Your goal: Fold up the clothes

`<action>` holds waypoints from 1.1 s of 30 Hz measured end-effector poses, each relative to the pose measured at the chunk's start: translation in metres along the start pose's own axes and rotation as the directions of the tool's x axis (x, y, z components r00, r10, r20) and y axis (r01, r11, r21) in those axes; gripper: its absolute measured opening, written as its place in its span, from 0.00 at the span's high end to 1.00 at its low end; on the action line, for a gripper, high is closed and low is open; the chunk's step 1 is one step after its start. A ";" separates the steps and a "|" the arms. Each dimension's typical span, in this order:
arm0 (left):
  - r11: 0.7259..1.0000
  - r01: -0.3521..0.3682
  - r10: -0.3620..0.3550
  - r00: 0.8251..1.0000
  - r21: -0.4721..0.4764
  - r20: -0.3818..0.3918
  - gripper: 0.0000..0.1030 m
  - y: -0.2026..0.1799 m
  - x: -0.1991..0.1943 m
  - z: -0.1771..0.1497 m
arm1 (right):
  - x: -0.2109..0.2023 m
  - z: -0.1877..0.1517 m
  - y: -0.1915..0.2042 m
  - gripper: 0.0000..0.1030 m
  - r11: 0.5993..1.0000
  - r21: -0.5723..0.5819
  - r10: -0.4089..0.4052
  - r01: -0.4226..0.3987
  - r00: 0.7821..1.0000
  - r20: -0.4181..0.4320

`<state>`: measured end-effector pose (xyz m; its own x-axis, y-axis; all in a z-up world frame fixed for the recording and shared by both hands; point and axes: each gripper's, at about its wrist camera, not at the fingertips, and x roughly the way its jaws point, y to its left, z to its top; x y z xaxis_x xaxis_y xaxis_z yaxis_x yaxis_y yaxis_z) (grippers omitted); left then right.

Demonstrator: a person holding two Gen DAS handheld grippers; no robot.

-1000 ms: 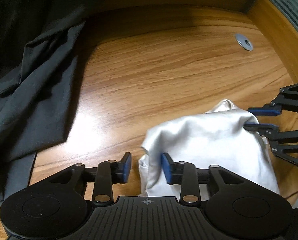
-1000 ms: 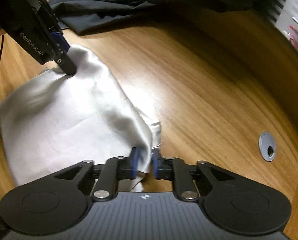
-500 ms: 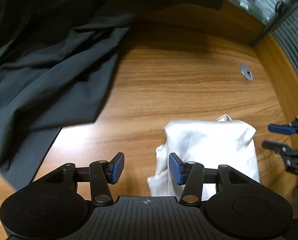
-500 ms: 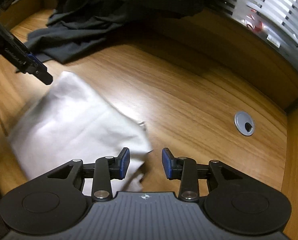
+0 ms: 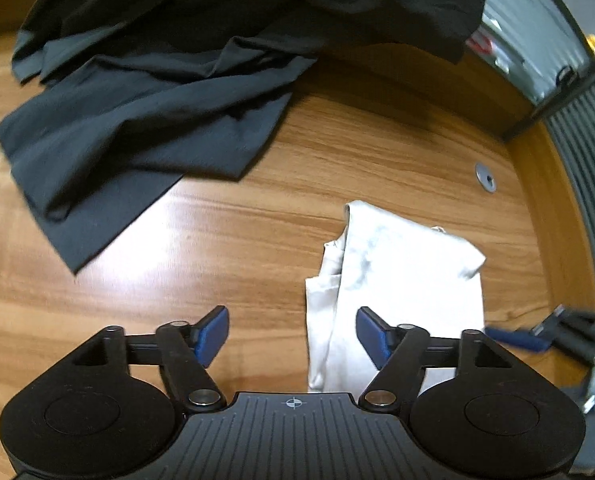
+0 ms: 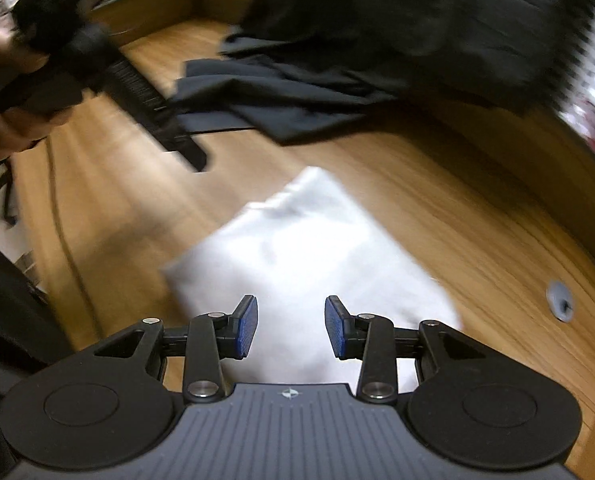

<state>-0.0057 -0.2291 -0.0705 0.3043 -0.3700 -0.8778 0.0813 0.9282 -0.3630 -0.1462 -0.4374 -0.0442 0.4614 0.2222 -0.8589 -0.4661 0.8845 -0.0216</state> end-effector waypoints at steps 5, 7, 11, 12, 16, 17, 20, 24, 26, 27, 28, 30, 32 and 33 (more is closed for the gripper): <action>0.998 0.016 -0.016 1.000 -0.057 -0.003 0.20 0.005 0.003 -0.007 | 0.025 0.006 0.044 0.56 0.998 -0.066 0.026 -0.026 1.000 0.005; 0.997 0.028 -0.029 1.000 -0.078 -0.006 0.18 0.007 0.004 -0.009 | 0.037 0.008 0.061 0.51 0.996 -0.089 0.030 -0.030 1.000 0.005; 0.991 0.061 -0.063 0.998 -0.122 -0.018 0.16 0.015 0.007 -0.014 | 0.061 0.006 0.091 0.45 0.988 -0.152 0.006 -0.007 1.000 -0.009; 0.988 0.073 -0.076 0.997 -0.137 -0.019 0.16 0.017 0.007 -0.016 | 0.067 0.005 0.098 0.45 0.984 -0.176 -0.013 0.010 1.000 -0.016; 0.973 0.122 -0.128 0.991 -0.198 -0.021 0.13 0.028 0.008 -0.024 | 0.088 -0.001 0.118 0.46 0.964 -0.253 -0.089 0.078 0.996 -0.033; 0.970 0.124 -0.131 0.991 -0.207 -0.022 0.12 0.030 0.009 -0.026 | 0.090 -0.003 0.119 0.52 0.963 -0.249 -0.110 0.099 0.993 -0.030; 0.970 0.123 -0.131 0.991 -0.210 -0.024 0.10 0.033 0.012 -0.032 | 0.089 -0.004 0.113 0.96 0.971 -0.195 -0.141 0.135 0.990 -0.016; 0.945 0.188 -0.205 0.978 -0.268 -0.037 0.09 0.039 0.024 -0.037 | 0.074 0.001 0.102 0.96 0.987 -0.087 -0.135 0.136 0.991 0.013; 0.922 0.227 -0.250 0.968 -0.314 -0.036 0.09 0.040 0.030 -0.038 | 0.062 0.004 0.097 0.96 0.989 -0.054 -0.132 0.134 0.991 0.029; 0.910 0.248 -0.275 0.961 -0.332 -0.036 0.09 0.039 0.034 -0.038 | 0.057 0.005 0.095 0.96 0.989 -0.045 -0.136 0.138 0.990 0.035; 0.898 0.269 -0.300 0.953 -0.349 -0.036 0.09 0.037 0.038 -0.038 | 0.052 0.006 0.094 0.96 0.989 -0.035 -0.139 0.140 0.989 0.042; 0.879 0.308 -0.346 0.937 -0.363 -0.042 0.09 0.029 0.047 -0.036 | 0.042 0.008 0.092 0.96 0.989 -0.016 -0.145 0.146 0.988 0.054; 0.866 0.336 -0.381 0.923 -0.371 -0.053 0.09 0.019 0.058 -0.035 | 0.035 0.009 0.092 0.96 0.988 -0.011 -0.151 0.152 0.987 0.063; 0.863 0.344 -0.392 0.918 -0.370 -0.062 0.09 0.014 0.063 -0.034 | 0.031 0.009 0.092 0.96 0.988 -0.009 -0.153 0.154 0.986 0.067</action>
<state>-0.0175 -0.2411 -0.1417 0.1882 -0.7061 -0.6827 -0.1766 0.6594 -0.7307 -0.1679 -0.3457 -0.0682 0.5765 0.1115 -0.8095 -0.3964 0.9044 -0.1577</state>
